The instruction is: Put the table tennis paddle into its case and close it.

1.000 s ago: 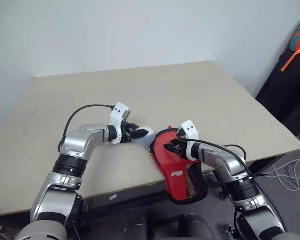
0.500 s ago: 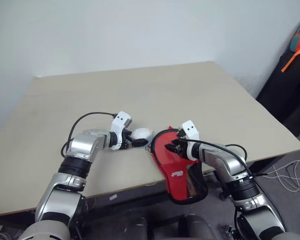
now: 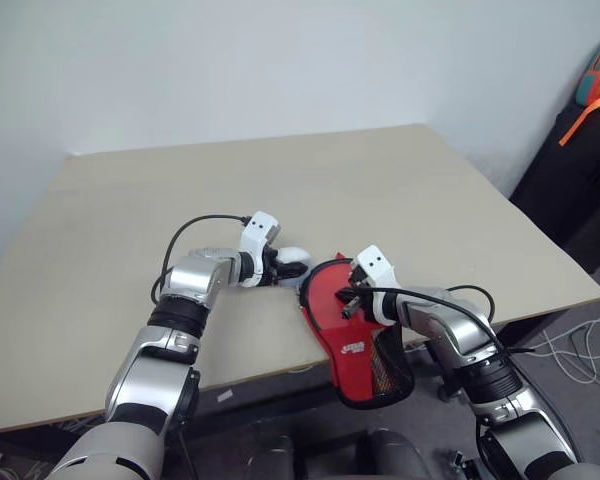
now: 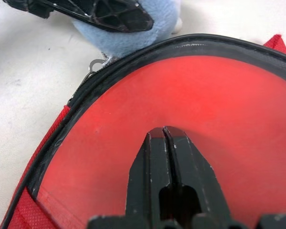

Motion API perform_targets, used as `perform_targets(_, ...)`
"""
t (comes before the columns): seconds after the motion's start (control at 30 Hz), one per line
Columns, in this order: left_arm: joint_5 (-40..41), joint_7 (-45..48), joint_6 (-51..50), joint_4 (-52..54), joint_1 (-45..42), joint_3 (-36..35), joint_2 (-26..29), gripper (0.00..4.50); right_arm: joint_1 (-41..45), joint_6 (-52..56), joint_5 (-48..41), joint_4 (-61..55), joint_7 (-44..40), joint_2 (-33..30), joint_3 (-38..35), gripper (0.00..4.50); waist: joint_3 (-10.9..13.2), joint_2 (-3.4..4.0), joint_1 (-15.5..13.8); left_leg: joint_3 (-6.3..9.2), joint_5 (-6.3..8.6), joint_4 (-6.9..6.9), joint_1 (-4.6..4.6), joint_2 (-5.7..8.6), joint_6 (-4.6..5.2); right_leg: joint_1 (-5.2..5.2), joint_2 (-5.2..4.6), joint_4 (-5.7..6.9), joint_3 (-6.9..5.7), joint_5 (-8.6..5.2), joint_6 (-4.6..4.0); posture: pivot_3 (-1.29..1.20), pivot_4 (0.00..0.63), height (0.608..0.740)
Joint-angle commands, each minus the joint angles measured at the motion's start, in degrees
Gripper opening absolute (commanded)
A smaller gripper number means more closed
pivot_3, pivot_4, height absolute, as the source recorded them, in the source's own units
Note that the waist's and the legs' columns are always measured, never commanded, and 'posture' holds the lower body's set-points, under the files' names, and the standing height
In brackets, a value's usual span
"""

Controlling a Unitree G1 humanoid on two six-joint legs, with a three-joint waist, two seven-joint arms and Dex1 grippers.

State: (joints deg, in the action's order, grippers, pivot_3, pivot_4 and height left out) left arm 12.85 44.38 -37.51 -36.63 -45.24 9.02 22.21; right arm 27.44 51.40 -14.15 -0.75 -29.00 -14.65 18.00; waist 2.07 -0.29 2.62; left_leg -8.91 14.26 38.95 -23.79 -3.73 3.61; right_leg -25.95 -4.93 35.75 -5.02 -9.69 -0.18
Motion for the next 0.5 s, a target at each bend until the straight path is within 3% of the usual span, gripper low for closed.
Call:
perform_targets(0.03,-2.03,-1.86,2.96,-3.11,-4.53,-1.36,-0.83,2.75,-1.28,2.55,1.43,1.01,-0.98,-1.07,3.10,0.00,-0.01,-0.02,-0.03,0.07,0.02,0.04,0.01,0.01,0.02,0.06,-0.01,-0.01,-0.06,0.00,0.00,0.00,0.000,0.724)
perform_targets(0.5,-6.84,-4.20,15.72,-23.16,-18.46,-3.19,-5.42,2.75,-1.86,4.11,3.23,1.20,-1.06,-0.64,3.97,0.00,-0.01,-0.05,0.02,0.34,0.28,0.22,0.13,-0.03,0.43,0.37,-0.06,-0.06,-0.36,-0.01,0.00,0.00,0.000,0.724)
